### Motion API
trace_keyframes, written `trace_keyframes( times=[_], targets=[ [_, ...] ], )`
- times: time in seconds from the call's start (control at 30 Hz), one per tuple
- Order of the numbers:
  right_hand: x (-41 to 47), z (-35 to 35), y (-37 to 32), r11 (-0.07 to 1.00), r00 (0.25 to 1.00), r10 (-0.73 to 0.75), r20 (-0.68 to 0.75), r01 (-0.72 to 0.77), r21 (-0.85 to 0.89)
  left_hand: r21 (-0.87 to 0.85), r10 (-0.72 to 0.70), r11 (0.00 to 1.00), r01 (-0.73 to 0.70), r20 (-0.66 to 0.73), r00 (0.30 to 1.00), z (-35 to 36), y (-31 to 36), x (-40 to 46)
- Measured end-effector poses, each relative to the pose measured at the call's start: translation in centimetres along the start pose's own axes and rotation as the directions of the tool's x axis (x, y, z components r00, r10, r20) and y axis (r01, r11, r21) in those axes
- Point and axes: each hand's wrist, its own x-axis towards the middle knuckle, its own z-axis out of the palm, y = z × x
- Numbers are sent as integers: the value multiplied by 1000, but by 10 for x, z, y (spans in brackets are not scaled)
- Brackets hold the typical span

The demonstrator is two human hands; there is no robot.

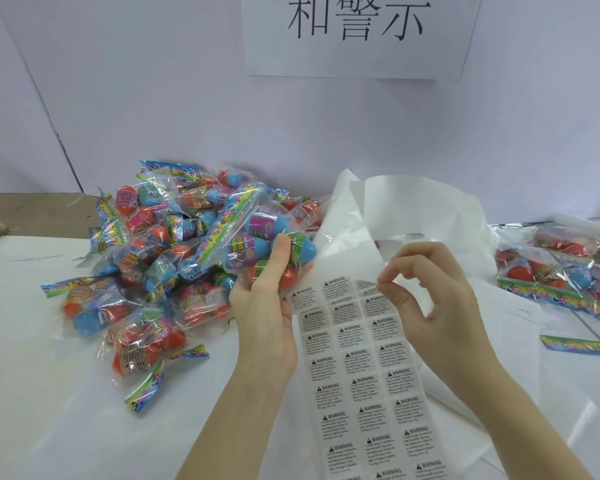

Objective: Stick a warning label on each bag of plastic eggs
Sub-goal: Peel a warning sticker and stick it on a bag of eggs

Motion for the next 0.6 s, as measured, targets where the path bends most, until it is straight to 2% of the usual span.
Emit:
trace_keyframes(
  times=[0.1,0.23,0.33,0.43,0.5,0.6],
  targets=[
    [-1,-1,-6,996,999,-8,34,5,85,26,16,1000,-15,-65,998,-3,2,4],
    [0,-6,-14,930,995,96,34,-102,354,87,42,995,-38,-46,998,-4,5,6],
    [1,-6,-15,872,990,133,38,-135,471,226,112,967,-117,36,993,-3,4,3],
    [2,-4,-17,828,983,175,50,-175,533,358,185,901,-244,192,964,-5,4,-2],
    [2,-3,-16,784,975,216,59,-209,585,410,173,865,-291,300,938,-7,3,-4],
    [3,-5,-18,679,951,296,92,-277,680,399,102,873,-281,412,905,-7,2,-7]
  ],
)
